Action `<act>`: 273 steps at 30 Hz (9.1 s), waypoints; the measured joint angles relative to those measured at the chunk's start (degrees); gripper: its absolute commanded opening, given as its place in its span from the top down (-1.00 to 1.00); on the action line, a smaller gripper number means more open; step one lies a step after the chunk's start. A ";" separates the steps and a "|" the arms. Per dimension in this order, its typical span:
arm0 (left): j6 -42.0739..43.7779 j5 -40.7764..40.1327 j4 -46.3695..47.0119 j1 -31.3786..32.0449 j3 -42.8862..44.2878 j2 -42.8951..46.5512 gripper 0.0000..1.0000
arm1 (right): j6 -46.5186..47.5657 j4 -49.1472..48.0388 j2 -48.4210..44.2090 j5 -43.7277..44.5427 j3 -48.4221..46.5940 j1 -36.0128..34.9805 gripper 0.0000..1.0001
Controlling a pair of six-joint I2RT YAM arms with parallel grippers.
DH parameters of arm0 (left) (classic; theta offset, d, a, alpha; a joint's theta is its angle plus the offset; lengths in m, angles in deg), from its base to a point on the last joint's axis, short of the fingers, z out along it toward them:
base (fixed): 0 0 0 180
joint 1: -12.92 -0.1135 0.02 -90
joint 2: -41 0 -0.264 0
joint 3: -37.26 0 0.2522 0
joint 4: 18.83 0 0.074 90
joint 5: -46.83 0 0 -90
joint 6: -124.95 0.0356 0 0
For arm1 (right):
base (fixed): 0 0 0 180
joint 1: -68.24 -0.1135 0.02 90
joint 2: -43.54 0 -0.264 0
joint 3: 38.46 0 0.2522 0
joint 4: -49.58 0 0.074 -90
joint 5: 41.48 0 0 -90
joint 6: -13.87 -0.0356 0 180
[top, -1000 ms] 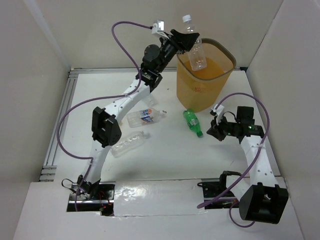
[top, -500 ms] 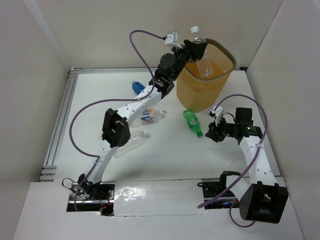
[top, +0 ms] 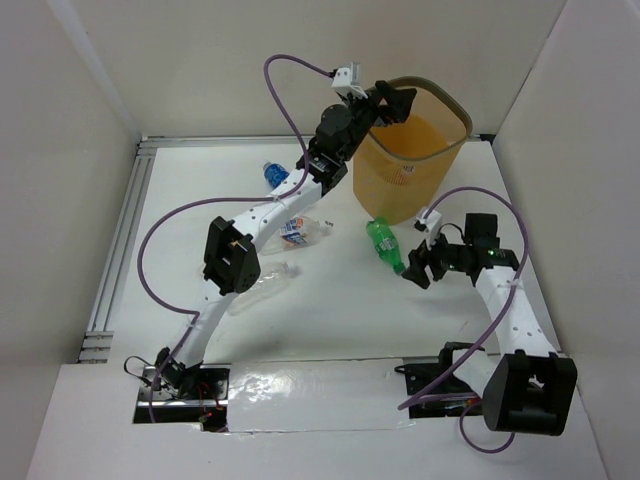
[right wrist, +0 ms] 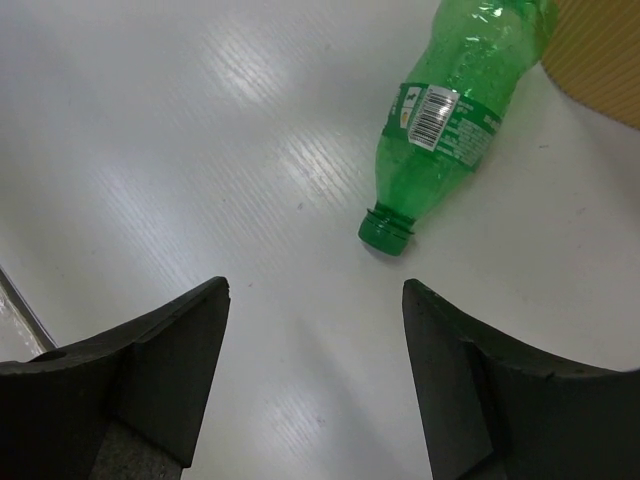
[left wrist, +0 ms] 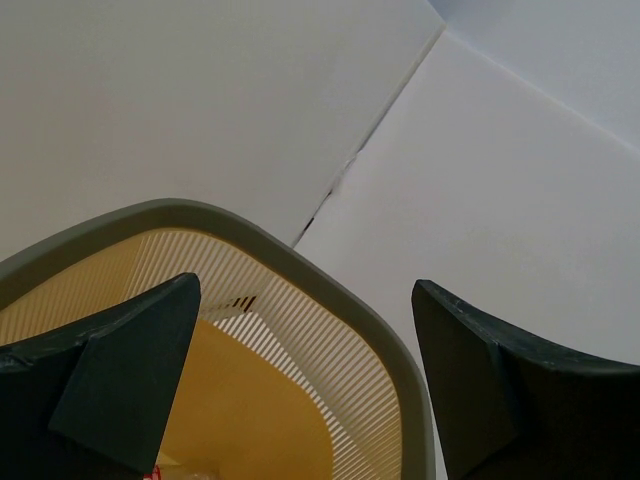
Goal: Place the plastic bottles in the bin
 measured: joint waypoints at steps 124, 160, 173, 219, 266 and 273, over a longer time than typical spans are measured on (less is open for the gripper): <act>31.01 -15.34 -37.94 8.55 -91.08 50.21 0.13 | -23.69 -18.03 14.69 2.95 -32.81 -4.33 -1.00; 20.50 20.55 -14.88 0.81 -30.82 36.13 0.46 | -8.87 -8.98 -1.51 -2.05 -15.23 -1.81 -0.59; -10.54 16.79 10.49 -2.32 -3.08 6.82 0.54 | -2.34 -3.04 -9.09 -1.75 -3.21 -1.81 -0.59; -1.90 14.75 1.55 -0.46 -6.10 3.58 -0.98 | 1.86 -7.72 -8.57 -5.64 2.25 -2.05 -0.99; 5.62 -8.09 -53.88 -19.82 -93.02 97.26 -0.98 | 9.27 -40.81 55.45 25.07 -32.26 -45.62 -1.00; 7.43 -5.81 -54.10 -20.90 -93.04 94.09 -0.98 | 13.57 -31.67 60.50 16.74 -39.89 -45.05 -0.71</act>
